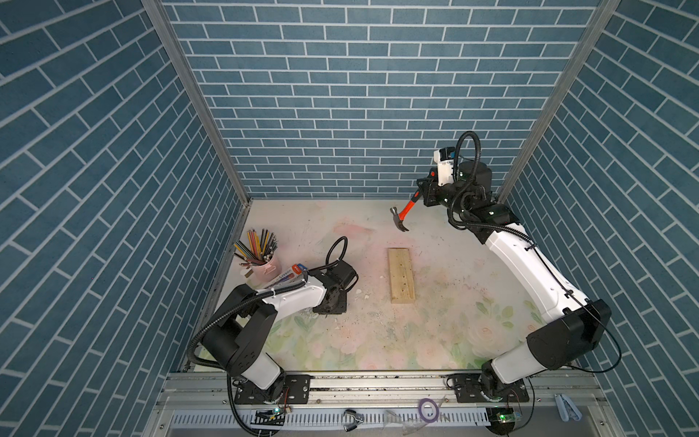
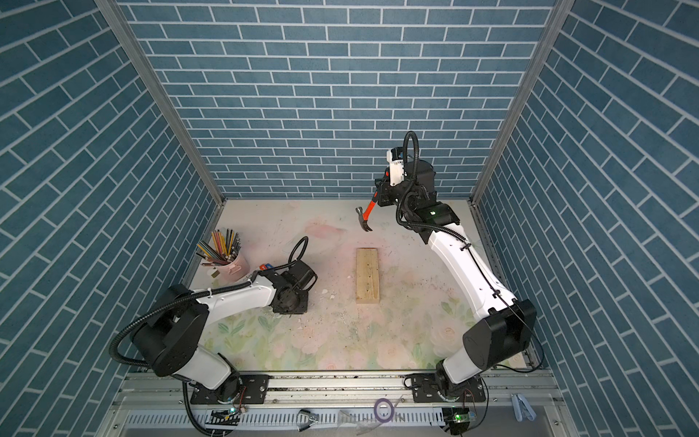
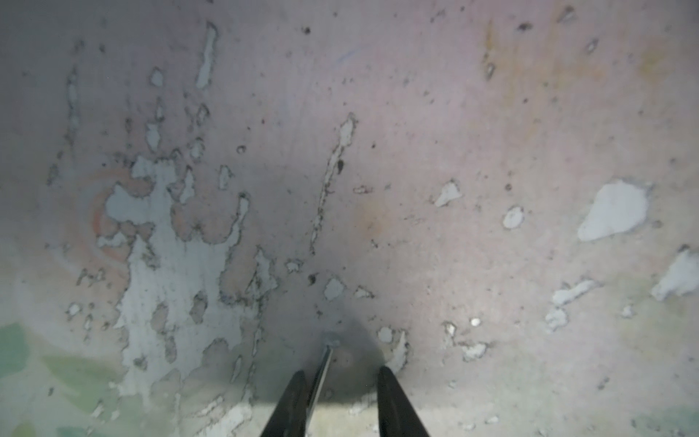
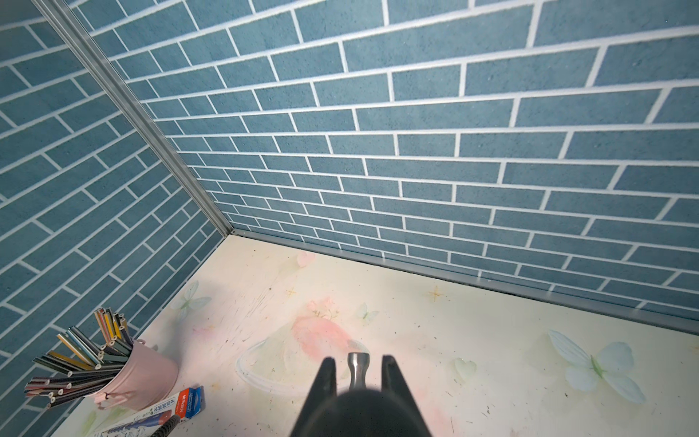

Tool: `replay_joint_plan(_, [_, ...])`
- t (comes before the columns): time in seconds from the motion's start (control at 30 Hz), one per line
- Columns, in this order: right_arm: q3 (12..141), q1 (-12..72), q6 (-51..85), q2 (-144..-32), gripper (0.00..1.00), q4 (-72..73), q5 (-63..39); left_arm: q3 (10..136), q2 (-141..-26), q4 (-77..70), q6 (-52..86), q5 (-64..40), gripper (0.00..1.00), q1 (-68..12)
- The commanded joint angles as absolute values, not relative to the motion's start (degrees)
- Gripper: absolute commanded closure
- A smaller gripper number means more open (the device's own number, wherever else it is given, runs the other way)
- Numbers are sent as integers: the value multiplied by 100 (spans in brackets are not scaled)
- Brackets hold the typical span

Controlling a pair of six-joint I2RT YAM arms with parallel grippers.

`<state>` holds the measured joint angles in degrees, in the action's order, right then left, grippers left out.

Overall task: Use a claw hammer to pull out a nail
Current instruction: Place the nail at the center of the board.

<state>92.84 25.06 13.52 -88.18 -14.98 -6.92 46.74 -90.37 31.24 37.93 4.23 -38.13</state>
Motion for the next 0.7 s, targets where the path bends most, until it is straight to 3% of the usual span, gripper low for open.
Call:
replay_joint_plan(0.0, [9352, 2474, 1433, -8490, 100, -927, -747, 4335, -9523, 3094, 3959, 573, 66, -3771])
replay_joint_plan(0.67, [9343, 2443, 1459, -8517, 100, -880, -800, 4127, -9211, 3233, 4289, 1093, 72, -3594])
